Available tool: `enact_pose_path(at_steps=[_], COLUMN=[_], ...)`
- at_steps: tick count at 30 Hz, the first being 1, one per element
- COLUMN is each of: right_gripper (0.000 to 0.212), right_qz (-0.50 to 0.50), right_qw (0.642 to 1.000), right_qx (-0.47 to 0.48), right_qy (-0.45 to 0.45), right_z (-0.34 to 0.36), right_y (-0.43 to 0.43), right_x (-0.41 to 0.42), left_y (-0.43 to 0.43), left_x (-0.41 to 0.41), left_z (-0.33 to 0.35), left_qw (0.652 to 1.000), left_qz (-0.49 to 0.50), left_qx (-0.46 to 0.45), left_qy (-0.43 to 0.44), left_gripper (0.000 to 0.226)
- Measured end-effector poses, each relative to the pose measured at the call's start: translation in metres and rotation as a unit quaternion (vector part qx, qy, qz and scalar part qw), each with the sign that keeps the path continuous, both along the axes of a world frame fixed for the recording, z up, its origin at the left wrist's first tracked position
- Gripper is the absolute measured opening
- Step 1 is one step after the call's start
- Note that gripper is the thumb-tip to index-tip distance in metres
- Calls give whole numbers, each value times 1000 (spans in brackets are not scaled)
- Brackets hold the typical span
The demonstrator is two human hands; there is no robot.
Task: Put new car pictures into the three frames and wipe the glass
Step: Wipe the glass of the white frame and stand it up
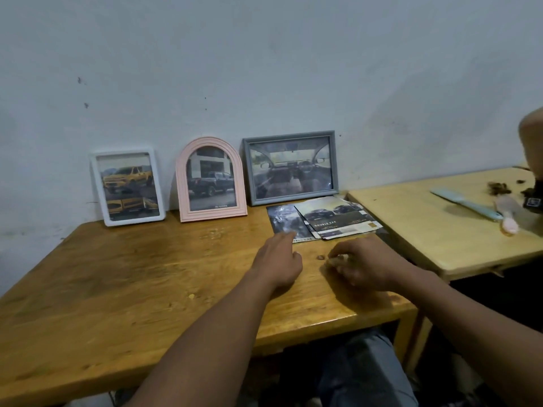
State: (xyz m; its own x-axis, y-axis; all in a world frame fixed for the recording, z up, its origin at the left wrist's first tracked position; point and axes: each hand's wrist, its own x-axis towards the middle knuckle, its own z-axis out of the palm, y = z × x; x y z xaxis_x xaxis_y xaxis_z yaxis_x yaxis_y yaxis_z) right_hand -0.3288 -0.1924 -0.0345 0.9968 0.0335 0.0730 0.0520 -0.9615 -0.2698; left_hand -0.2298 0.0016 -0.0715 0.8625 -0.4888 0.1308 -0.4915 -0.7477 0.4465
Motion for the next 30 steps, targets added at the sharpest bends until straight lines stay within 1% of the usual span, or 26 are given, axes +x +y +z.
enact_pose_path(at_steps=[2, 4, 7, 11, 13, 16, 19, 20, 21, 23, 26, 28, 30], right_gripper=[31, 42, 50, 39, 45, 60, 76, 77, 74, 58, 37, 35, 43], right_qz=[14, 10, -24, -90, -144, -215, -238, -239, -237, -225, -222, -231, -230], right_qw=[999, 999, 998, 986, 976, 963, 958, 957, 956, 958, 961, 961, 964], right_qx=[3, 26, 50, 123, 134, 147, 158, 165, 172, 179, 164, 152, 132], right_qy=[41, 43, -1, -75, -93, -68, -32, -24, -16, -2, -5, -7, -2], right_z=[-6, -6, -3, -3, -5, -15, -32, -36, -36, -34, -37, -40, -42], right_y=[2, 5, -3, -32, -46, -67, -90, -94, -94, -92, -88, -82, -73], right_x=[-6, -5, 12, 48, 68, 97, 122, 128, 130, 132, 130, 124, 119], left_y=[-1, -1, -1, -6, -10, -17, -21, -22, -21, -20, -15, -9, 0], left_x=[0, 1, 9, 27, 39, 60, 78, 82, 84, 87, 85, 81, 75], left_z=[-3, -5, -5, 1, 2, 0, -4, -6, -7, -11, -14, -14, -13], left_qw=[1000, 1000, 999, 998, 998, 997, 997, 997, 997, 996, 992, 989, 988], left_qz=[-3, -1, 0, 0, 2, 9, 11, 11, 12, 11, 14, 25, 32], left_qx=[11, 19, 31, 48, 53, 60, 68, 71, 74, 85, 109, 118, 119], left_qy=[-4, -9, -18, -32, -42, -44, -32, -28, -27, -34, -62, -81, -92], left_gripper=[61, 60, 58, 60, 61, 61, 60, 59, 58, 57, 53, 48, 46])
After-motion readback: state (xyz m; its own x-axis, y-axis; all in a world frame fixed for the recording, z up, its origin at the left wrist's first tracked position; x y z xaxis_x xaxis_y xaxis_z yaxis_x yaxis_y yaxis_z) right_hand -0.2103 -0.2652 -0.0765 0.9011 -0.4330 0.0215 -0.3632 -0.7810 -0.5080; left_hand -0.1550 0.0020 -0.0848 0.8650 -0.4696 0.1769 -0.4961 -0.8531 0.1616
